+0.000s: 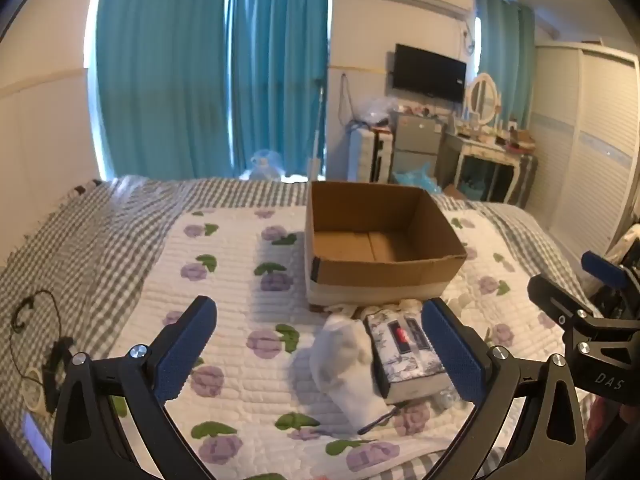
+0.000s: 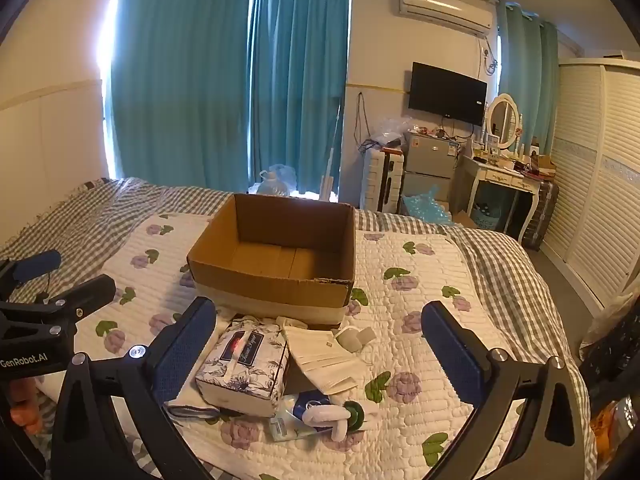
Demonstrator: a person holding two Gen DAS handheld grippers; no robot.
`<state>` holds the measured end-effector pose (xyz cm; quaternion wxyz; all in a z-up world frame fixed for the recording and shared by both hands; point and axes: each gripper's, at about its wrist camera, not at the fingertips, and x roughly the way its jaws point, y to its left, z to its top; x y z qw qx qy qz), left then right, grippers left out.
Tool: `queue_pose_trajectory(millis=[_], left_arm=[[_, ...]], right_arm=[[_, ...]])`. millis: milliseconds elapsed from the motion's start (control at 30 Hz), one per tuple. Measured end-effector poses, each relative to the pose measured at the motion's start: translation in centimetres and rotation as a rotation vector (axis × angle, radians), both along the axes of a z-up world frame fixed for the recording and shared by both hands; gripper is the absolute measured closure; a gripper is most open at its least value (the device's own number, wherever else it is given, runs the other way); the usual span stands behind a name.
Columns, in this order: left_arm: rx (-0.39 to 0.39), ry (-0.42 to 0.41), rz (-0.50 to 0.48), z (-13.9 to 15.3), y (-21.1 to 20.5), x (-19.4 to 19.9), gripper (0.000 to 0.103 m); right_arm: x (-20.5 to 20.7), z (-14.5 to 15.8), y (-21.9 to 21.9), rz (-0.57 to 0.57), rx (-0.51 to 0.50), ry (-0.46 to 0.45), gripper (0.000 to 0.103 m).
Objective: Organize soft objects
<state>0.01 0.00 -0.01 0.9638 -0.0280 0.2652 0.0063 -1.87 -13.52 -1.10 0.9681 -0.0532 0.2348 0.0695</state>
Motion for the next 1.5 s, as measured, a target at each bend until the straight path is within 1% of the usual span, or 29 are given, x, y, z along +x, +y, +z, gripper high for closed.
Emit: queue_pose_trajectory(millis=[133, 233, 300, 333, 567, 600, 1500], left_arm=[[-0.008, 0.020, 0.000, -0.1, 0.1, 0.0, 0.000], [0.003, 0.015, 0.003, -0.1, 0.0, 0.0, 0.000], [0.004, 0.012, 0.007, -0.3, 0.1, 0.0, 0.000], [0.005, 0.012, 0.008, -0.2, 0.0, 0.0, 0.000], [0.008, 0.016, 0.011, -0.1, 0.1, 0.0, 0.000], [0.008, 0.016, 0.010, 0.0, 0.1, 0.0, 0.000], [0.015, 0.015, 0.014, -0.3, 0.6, 0.0, 0.000]], right_arm=[[0.1, -0.1, 0.0, -0.005, 0.000, 0.005, 0.000], [-0.1, -0.5, 0.3, -0.004, -0.005, 0.011, 0.000], [-0.1, -0.4, 0.1, -0.005, -0.004, 0.013, 0.000], [0.3, 0.2, -0.3, -0.004, -0.003, 0.016, 0.000], [0.1, 0.5, 0.1, -0.005, -0.008, 0.025, 0.000], [0.3, -0.4, -0.1, -0.002, -0.006, 0.025, 0.000], [0.2, -0.8, 0.1, -0.005, -0.010, 0.032, 0.000]])
